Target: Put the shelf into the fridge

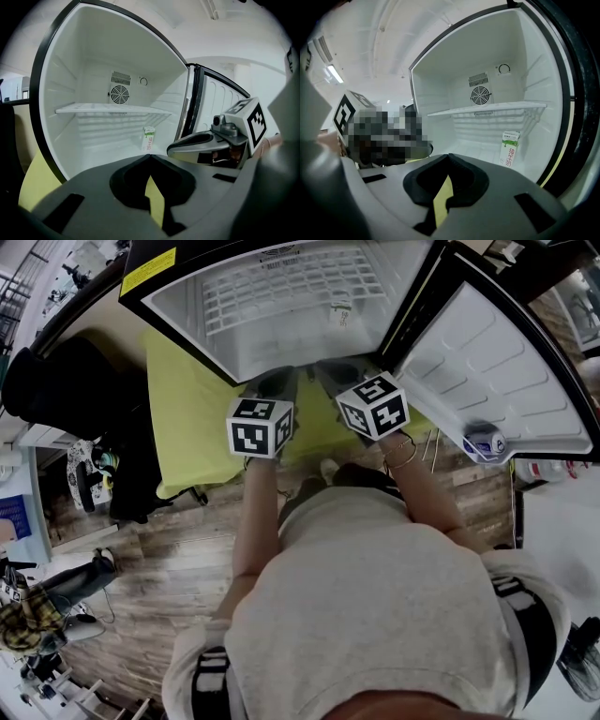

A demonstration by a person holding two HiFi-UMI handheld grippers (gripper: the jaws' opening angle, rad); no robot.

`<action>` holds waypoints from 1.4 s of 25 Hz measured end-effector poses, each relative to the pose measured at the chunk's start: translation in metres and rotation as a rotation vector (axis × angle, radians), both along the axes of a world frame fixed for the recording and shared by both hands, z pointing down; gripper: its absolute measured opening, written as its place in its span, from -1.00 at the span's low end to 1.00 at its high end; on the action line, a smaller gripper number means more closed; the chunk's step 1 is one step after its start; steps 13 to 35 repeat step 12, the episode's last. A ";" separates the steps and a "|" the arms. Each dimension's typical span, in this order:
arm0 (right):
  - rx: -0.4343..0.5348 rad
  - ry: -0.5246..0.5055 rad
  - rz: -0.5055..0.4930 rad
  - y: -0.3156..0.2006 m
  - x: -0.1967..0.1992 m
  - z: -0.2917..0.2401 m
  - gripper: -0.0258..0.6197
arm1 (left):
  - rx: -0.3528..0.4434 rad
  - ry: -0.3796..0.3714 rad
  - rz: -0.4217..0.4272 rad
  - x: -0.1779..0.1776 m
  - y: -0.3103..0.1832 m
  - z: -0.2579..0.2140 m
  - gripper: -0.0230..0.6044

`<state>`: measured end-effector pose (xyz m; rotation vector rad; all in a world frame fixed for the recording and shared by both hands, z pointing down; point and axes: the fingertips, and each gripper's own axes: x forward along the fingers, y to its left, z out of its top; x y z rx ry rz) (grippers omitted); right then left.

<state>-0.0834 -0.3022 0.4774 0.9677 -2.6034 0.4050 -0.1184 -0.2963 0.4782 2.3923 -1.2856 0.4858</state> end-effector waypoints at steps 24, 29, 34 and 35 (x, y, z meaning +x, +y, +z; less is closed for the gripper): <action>-0.014 0.011 -0.013 0.007 -0.001 0.002 -0.89 | -0.014 0.021 0.001 -0.005 0.006 -0.001 -0.90; -0.014 0.011 -0.013 0.007 -0.001 0.002 -0.89 | -0.014 0.021 0.001 -0.005 0.006 -0.001 -0.90; -0.014 0.011 -0.013 0.007 -0.001 0.002 -0.89 | -0.014 0.021 0.001 -0.005 0.006 -0.001 -0.90; -0.014 0.011 -0.013 0.007 -0.001 0.002 -0.89 | -0.014 0.021 0.001 -0.005 0.006 -0.001 -0.90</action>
